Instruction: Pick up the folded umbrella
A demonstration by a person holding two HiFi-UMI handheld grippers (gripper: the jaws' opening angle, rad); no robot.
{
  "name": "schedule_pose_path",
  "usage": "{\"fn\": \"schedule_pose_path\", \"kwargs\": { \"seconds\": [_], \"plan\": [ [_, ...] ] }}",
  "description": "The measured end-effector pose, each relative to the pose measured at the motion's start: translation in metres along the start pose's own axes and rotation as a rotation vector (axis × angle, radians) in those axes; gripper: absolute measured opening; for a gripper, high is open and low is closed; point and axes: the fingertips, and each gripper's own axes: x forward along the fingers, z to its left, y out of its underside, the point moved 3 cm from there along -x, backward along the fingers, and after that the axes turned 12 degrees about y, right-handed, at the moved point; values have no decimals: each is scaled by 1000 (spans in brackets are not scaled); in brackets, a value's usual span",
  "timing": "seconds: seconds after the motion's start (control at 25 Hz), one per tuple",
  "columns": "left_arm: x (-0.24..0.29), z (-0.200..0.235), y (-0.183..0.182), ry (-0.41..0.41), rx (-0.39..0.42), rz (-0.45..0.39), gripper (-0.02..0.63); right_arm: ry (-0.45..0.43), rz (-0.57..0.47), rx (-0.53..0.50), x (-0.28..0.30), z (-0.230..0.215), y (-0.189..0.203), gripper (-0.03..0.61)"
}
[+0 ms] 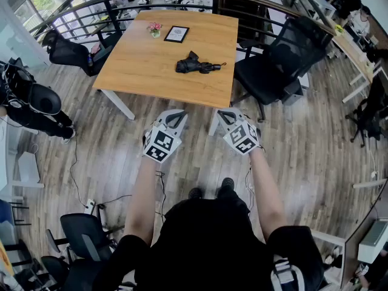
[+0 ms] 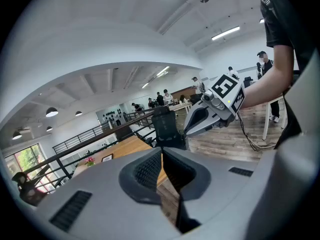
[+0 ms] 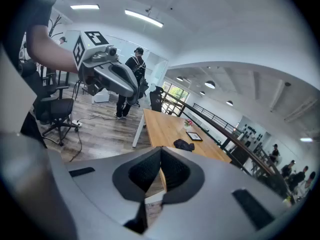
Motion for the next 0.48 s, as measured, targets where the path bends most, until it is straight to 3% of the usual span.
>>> {"fn": "schedule_pose_path", "kwargs": {
  "seconds": [0.48],
  "plan": [
    [-13, 1, 4, 43, 25, -5, 28, 61, 17, 24, 1, 8, -11, 8]
  ]
}}
